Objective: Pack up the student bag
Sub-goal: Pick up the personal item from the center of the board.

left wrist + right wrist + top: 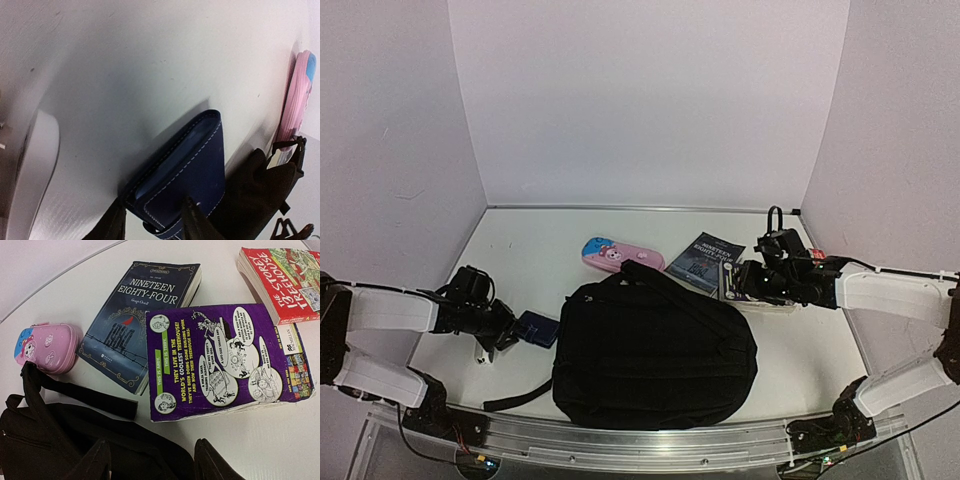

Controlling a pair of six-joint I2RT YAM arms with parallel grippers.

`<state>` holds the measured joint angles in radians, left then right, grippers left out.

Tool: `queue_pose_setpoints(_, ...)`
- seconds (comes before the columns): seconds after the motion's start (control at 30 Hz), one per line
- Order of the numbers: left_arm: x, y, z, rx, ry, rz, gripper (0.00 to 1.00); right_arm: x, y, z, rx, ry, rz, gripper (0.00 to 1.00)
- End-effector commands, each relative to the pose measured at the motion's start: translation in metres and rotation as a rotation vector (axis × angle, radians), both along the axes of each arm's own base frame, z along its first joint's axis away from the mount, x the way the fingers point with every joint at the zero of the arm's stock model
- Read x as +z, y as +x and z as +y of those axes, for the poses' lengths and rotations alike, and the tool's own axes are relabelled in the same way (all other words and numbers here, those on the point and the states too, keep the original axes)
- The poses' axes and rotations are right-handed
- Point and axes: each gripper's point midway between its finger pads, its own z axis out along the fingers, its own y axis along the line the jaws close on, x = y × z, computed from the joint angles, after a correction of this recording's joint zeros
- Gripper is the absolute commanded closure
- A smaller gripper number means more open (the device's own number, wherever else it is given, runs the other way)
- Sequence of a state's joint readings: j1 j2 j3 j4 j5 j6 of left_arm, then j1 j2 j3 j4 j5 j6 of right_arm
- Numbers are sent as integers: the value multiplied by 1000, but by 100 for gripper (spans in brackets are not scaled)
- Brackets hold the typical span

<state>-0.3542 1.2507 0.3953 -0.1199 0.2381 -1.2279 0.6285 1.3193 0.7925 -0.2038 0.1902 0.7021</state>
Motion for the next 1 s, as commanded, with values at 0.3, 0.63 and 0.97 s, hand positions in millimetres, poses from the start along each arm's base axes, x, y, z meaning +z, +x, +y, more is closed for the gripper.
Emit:
queue_pose_setpoints(0.3,-4,14,7,-21,49,-88,100,29,6,0,-7,23,-67,47)
queue_pose_setpoints(0.63,99,42,-5,-182,54,-463,100,65,1,14,72,106,-116,46)
queue_pose_setpoints(0.97,219,38,-29,-405,41,-825,100,136,-7,106,390,304,-193,33)
